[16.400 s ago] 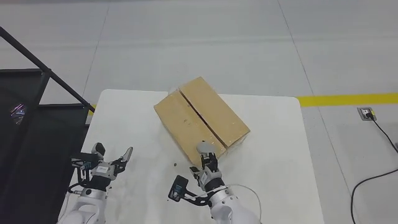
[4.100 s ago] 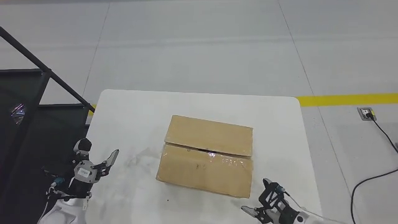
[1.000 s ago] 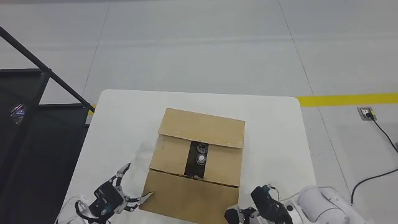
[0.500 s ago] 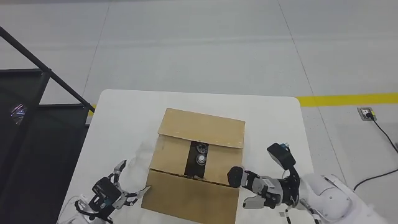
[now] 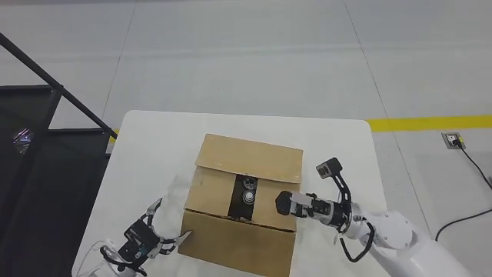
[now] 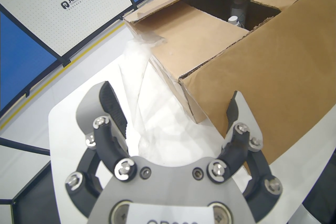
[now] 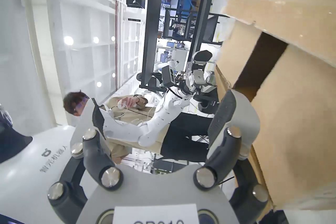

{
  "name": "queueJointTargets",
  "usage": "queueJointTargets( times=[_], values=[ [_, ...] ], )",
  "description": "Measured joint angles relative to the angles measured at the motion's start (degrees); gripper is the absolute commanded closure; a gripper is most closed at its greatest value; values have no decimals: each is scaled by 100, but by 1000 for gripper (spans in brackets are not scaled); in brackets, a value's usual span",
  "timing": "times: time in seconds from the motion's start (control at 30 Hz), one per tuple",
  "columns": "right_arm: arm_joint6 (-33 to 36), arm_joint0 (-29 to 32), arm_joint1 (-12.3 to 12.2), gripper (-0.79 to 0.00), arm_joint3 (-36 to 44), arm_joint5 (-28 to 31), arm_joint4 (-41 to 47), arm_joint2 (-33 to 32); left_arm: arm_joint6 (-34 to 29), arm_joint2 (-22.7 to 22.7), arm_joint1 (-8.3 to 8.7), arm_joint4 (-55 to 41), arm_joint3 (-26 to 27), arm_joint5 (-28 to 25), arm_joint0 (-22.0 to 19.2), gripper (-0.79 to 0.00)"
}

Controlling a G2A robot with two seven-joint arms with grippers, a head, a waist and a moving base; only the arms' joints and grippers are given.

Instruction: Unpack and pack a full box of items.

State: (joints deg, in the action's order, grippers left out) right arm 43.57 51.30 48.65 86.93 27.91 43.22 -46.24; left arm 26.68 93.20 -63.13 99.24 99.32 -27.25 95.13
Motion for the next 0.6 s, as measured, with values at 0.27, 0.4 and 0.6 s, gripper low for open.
queueJointTargets(
  times=[0.27,0.4,0.6],
  values=[
    [-318,-389,254,-785,-579,-741,-4,145,80,0,19,-4,-31,43,14,-785],
    [-662,-486,340,-785,-565,-822,-236,91,108,16,31,-17,-37,43,21,-785],
    [-1673,-669,493,-785,-380,-642,-1061,34,78,15,48,-14,-70,20,-3,-785]
  ],
)
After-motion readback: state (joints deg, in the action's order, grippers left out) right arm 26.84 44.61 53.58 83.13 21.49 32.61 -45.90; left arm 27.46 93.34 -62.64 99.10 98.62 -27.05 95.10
